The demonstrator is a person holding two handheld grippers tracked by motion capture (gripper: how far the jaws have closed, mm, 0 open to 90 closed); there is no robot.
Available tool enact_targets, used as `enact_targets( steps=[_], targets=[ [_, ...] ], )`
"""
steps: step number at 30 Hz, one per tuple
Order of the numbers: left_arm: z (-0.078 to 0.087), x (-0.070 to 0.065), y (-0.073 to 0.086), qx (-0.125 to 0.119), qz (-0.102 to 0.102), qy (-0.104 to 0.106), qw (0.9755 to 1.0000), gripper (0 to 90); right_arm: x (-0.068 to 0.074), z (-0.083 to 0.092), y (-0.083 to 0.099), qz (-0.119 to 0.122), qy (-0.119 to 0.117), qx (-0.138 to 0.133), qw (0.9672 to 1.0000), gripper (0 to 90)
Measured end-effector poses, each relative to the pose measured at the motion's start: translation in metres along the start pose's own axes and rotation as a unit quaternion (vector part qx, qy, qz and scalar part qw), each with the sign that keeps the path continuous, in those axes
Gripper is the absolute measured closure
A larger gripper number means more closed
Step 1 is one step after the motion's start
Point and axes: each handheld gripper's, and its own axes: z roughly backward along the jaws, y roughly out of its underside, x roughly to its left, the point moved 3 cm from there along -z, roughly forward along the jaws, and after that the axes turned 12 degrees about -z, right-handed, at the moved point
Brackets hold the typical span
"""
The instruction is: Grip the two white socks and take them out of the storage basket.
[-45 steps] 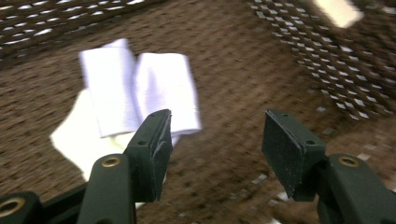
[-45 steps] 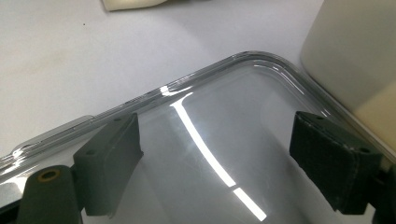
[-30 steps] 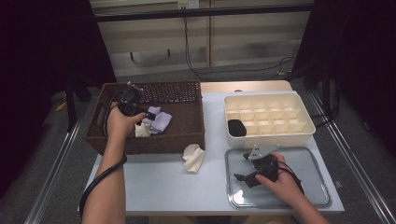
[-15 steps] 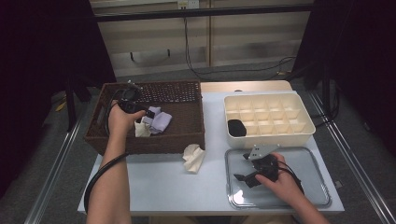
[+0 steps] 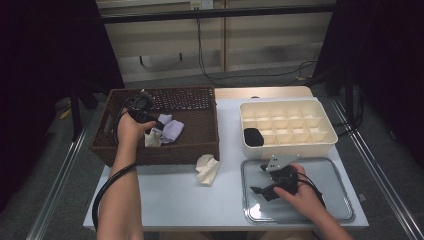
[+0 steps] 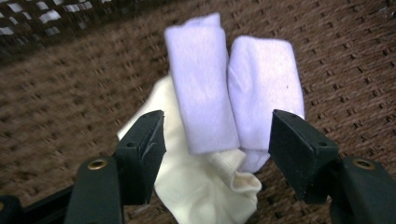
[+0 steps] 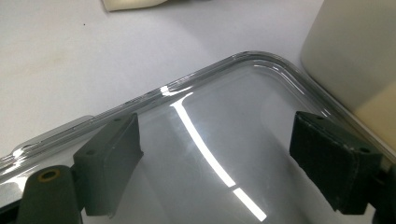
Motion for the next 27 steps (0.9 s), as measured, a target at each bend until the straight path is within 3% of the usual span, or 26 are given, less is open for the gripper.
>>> enact_targets(
  steps=[4,9,16,19,21,23,25,27],
  targets=[
    [-0.002,0.000,0.000,0.011,0.004,0.004,0.9999,37.4,0.000,0.000,0.000,0.001,0.002,-0.001,1.0000,15.8],
    [-0.004,0.004,0.002,0.023,0.024,0.008,0.9994,39.5,0.000,0.000,0.000,0.000,0.000,0.000,1.0000,15.8],
    [-0.009,0.006,0.003,0.022,0.044,0.014,0.9987,38.0,0.000,0.000,0.000,-0.001,0.002,-0.001,1.0000,15.8],
    [-0.012,0.007,0.003,0.018,0.046,0.015,0.9987,36.9,0.000,0.000,0.000,-0.001,0.002,-0.001,1.0000,15.8],
    [-0.017,0.006,0.006,0.004,0.030,0.012,0.9995,35.3,0.000,0.000,0.000,-0.001,0.002,-0.001,1.0000,15.8],
    [-0.024,0.008,0.014,0.026,0.045,0.022,0.9984,35.7,0.000,0.000,0.000,-0.001,0.001,-0.001,1.0000,15.8],
    [-0.028,0.008,0.018,0.012,0.068,0.034,0.9970,40.2,0.000,0.000,0.000,-0.003,0.000,0.002,1.0000,15.8],
    [-0.027,0.010,0.018,0.007,0.073,0.034,0.9968,40.1,0.000,0.000,0.000,-0.004,-0.001,0.001,1.0000,15.8]
  ],
)
